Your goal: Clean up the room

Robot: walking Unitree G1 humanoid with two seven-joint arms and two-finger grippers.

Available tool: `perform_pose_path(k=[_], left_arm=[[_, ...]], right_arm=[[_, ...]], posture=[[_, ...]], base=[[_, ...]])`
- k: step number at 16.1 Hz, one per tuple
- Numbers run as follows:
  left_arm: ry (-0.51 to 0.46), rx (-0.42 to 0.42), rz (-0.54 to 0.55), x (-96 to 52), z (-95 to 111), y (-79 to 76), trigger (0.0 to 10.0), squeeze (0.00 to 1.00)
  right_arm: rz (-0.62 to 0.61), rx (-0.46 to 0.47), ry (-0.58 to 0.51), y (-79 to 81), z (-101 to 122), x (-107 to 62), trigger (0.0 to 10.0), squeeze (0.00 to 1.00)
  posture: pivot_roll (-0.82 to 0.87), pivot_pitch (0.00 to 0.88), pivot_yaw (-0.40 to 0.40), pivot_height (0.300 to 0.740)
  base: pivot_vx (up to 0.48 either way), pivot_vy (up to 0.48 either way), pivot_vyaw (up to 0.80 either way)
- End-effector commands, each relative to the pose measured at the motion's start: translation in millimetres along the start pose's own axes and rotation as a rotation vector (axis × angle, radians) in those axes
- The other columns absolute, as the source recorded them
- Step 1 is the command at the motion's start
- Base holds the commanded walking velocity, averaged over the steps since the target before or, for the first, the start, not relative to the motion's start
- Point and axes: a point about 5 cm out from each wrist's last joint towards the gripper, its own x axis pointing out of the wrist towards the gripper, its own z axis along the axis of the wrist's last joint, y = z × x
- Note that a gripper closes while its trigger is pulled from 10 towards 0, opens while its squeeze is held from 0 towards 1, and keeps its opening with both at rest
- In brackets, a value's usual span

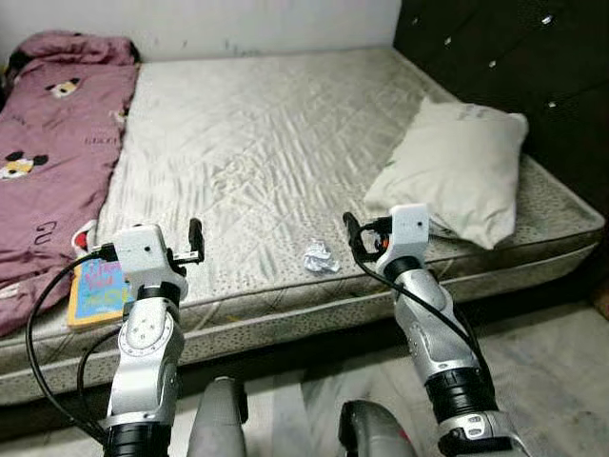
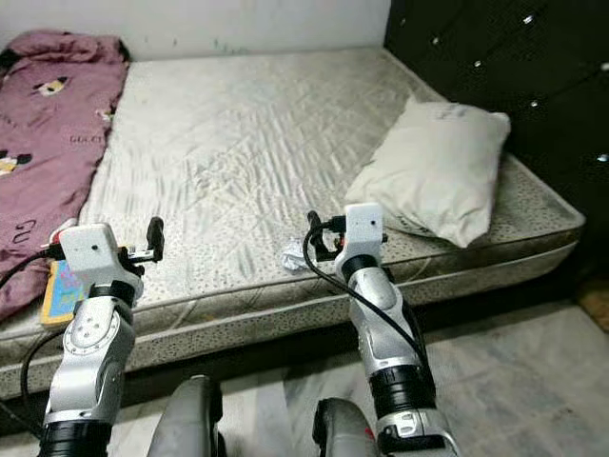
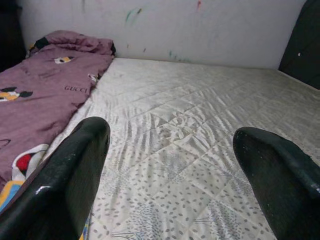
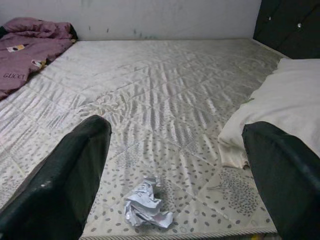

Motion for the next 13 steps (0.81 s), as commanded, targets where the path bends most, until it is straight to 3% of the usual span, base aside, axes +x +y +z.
perform_pose_path(k=[1,6,13], left_arm=[[-0.014,-0.004,-0.006,0.3,3.4,-2.5,10.0,0.0],[0.008,-0.027,-0.012,-1.3,0.0,-0.5,10.0,0.0],[0.007,-0.039,-0.039,-2.5,0.4,-2.8,10.0,0.0]], right_arm=[[0.01,0.008,-0.024,-1.2,7.0,1.9,10.0,0.0],[0.055,0.012,-0.035,2.9,7.8,0.2,10.0,0.0],[0.077,0.015,-0.042,4.8,8.9,-1.0,10.0,0.0]], posture=[[-0.1,0.0,-0.016,0.656],[-0.1,0.0,-0.016,0.656],[-0.1,0.0,-0.018,0.656]], base=[[0.0,0.0,0.0],[0.0,0.0,0.0],[0.344,0.0,0.0]])
